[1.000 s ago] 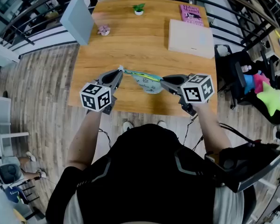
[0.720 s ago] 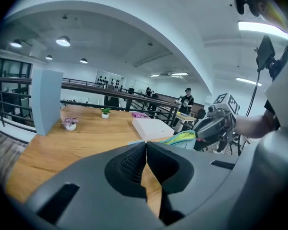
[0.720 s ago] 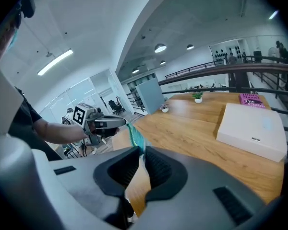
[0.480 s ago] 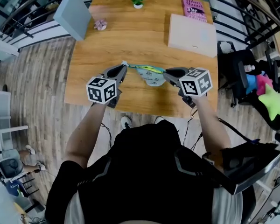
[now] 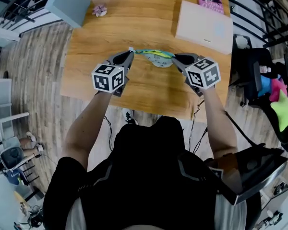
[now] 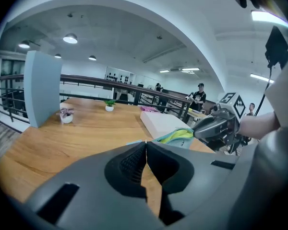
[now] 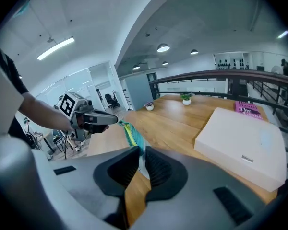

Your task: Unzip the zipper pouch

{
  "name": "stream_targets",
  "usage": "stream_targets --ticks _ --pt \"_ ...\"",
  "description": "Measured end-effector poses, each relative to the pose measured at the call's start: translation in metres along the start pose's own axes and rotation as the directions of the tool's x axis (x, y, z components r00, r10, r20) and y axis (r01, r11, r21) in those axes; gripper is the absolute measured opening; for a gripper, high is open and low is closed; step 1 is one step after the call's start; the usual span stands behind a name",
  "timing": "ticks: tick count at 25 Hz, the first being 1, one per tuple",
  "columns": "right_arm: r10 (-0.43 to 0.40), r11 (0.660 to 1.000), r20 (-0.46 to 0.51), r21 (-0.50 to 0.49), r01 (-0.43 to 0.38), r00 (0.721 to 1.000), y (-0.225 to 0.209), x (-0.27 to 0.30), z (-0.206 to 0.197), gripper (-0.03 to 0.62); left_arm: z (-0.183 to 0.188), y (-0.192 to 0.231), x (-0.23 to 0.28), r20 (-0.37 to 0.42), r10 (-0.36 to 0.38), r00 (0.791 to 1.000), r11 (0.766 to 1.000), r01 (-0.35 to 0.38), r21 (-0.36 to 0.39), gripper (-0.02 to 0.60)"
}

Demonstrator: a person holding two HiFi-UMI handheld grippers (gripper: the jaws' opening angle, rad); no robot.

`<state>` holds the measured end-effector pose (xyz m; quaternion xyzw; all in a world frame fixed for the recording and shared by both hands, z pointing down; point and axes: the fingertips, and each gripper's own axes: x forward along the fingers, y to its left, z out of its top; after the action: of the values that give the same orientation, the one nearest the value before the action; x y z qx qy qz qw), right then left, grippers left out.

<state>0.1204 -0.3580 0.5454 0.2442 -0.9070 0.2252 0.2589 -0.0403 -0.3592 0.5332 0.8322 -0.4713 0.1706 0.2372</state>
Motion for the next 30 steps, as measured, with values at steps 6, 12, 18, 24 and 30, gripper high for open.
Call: stream_targets --ticks 6,12,18,24,30 --pt "0.087 0.995 -0.077 0.064 -0.083 0.993 0.017 0.018 -0.062 0.051 -0.075 -0.003 0.001 -0.144 -0.013 0.990 0.999 0.008 -0.032 0.029" --pt "0.142 0.976 -0.145 0.186 -0.114 0.979 0.025 0.038 -0.106 0.051 -0.128 0.000 0.007 -0.267 -0.001 0.964 0.999 -0.014 -0.052 0.029" --pt "0.163 0.953 -0.185 0.283 -0.106 0.969 0.022 0.052 -0.137 0.051 -0.160 -0.002 0.015 -0.352 -0.007 0.936 0.998 -0.017 -0.065 0.029" --pt "0.142 0.933 -0.184 0.353 -0.069 0.973 0.017 0.062 -0.151 0.051 -0.165 -0.001 0.028 -0.390 -0.024 0.920 0.999 0.004 -0.053 0.031" --pt "0.101 0.939 -0.223 0.343 -0.019 0.970 0.014 0.066 -0.157 0.051 -0.169 -0.002 0.031 -0.379 -0.039 0.925 0.998 0.019 -0.056 0.031"
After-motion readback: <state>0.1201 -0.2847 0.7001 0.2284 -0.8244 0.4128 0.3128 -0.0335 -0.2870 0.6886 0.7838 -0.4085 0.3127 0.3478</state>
